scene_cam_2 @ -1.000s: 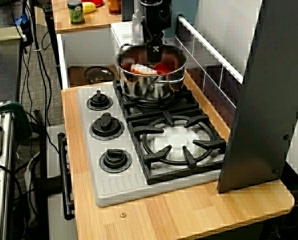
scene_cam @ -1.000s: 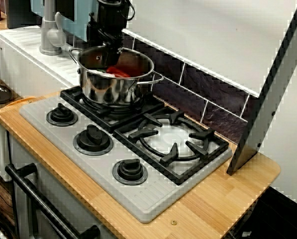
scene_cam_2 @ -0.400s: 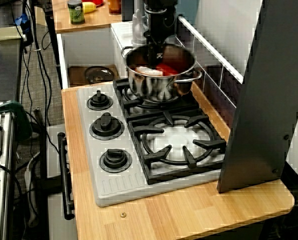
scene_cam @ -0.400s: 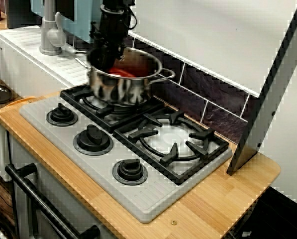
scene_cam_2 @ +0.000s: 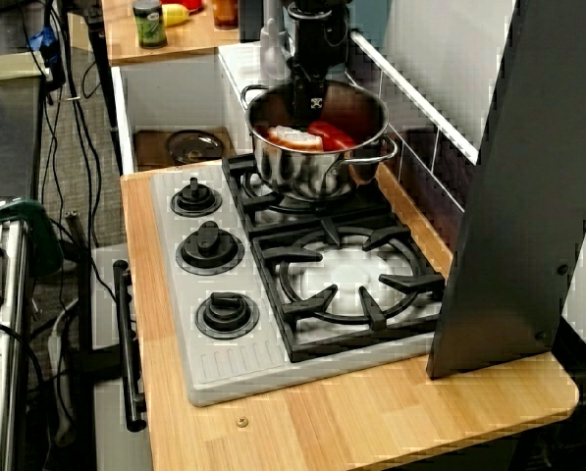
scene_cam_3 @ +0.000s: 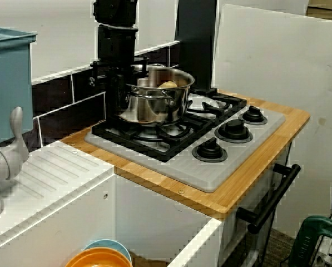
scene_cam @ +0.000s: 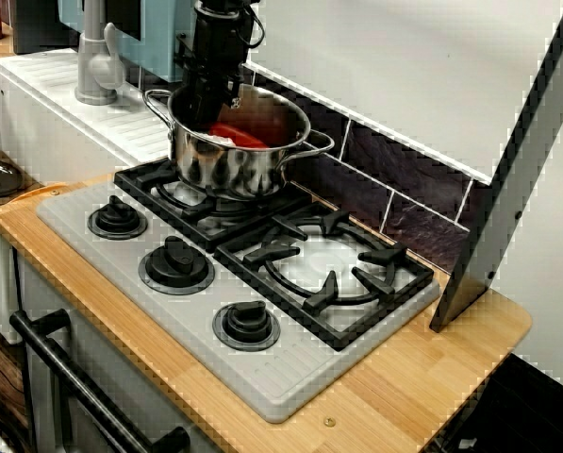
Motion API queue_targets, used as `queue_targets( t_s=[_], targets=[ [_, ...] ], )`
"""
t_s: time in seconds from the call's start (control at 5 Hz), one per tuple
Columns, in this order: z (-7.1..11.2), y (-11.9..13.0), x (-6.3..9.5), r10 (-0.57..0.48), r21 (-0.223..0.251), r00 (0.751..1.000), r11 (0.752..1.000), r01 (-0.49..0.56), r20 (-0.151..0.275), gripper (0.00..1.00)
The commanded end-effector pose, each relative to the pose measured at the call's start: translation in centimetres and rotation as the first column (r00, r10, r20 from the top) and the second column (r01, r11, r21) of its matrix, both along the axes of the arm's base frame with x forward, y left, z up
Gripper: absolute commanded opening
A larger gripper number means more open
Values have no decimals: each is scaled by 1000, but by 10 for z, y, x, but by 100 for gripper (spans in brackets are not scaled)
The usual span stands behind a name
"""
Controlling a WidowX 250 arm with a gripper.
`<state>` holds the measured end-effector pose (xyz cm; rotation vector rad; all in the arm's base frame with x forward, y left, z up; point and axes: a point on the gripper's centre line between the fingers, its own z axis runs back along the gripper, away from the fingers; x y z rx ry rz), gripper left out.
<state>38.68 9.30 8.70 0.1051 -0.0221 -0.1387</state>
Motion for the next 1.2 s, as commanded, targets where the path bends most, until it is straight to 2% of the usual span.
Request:
queue_targets(
  t_s=[0.0, 0.2, 0.4, 1.0],
  targets=[
    [20, 8, 6, 6, 6, 999, 1000, -7, 53, 0],
    [22, 9, 6, 14, 5, 998, 1000, -14, 56, 0],
    [23, 9, 5, 13, 9, 998, 1000, -14, 53, 100],
    [24, 11, 7, 16, 8, 999, 1000, -17, 50, 100]
  ],
)
